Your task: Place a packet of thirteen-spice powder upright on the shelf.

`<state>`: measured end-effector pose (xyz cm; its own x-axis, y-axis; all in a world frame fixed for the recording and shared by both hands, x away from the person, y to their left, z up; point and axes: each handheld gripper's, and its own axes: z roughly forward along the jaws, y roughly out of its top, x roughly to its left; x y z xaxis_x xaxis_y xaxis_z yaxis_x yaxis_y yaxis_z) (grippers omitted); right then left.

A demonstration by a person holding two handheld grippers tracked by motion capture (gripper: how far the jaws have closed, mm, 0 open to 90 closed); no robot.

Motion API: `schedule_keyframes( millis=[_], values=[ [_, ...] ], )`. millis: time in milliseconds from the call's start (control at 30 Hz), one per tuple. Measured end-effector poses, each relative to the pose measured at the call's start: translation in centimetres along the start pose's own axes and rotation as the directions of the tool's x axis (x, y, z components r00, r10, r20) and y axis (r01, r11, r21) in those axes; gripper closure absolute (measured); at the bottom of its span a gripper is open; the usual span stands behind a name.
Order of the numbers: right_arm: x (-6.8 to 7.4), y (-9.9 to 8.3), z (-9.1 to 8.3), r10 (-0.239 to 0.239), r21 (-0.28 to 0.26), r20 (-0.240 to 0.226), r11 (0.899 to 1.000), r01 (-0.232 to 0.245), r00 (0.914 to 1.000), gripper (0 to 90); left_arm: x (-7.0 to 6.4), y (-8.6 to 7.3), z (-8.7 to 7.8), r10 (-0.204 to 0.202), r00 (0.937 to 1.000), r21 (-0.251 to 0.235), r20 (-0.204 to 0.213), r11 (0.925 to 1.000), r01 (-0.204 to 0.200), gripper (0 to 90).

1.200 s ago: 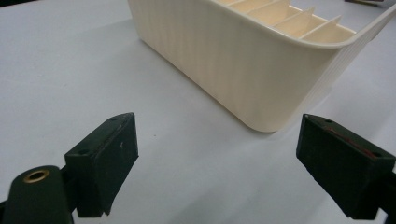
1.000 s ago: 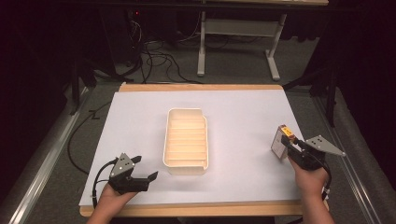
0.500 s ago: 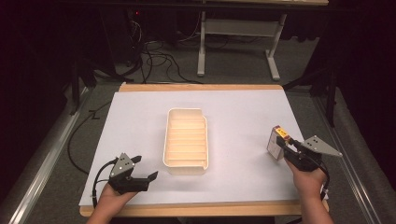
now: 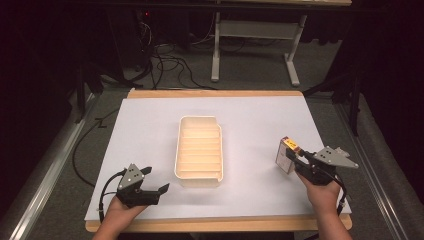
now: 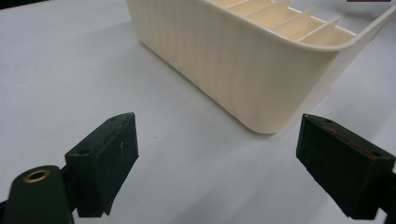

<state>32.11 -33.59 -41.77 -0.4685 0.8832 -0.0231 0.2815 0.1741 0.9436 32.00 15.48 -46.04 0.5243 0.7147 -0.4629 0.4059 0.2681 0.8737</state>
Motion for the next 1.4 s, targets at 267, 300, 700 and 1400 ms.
schedule_keyframes(
  millis=[267,300,700,1400],
  values=[
    [1.4,0.3,0.7,-0.014,0.001,-0.072,1.0,0.014,0.9973,68.7,0.0,0.0,0.0,0.003,1.0,0.002,0.004,1.0,-0.003,13.6],
    [1.7,0.3,0.8,-0.017,0.003,-0.086,1.0,0.017,0.9962,68.7,0.0,0.0,0.0,0.004,1.0,0.003,0.004,1.0,-0.004,13.6],
    [4.6,0.8,1.7,-0.065,-0.008,-0.193,0.998,0.065,0.979,68.7,0.0,0.0,0.0,0.015,0.9999,0.009,0.009,0.9998,-0.015,13.5],
    [5.7,1.4,2.1,-0.063,-0.035,-0.306,0.998,0.055,0.9499,68.6,-0.2,-0.1,0.0,0.014,0.9999,0.009,0.007,0.9999,-0.014,13.5]
  ],
)
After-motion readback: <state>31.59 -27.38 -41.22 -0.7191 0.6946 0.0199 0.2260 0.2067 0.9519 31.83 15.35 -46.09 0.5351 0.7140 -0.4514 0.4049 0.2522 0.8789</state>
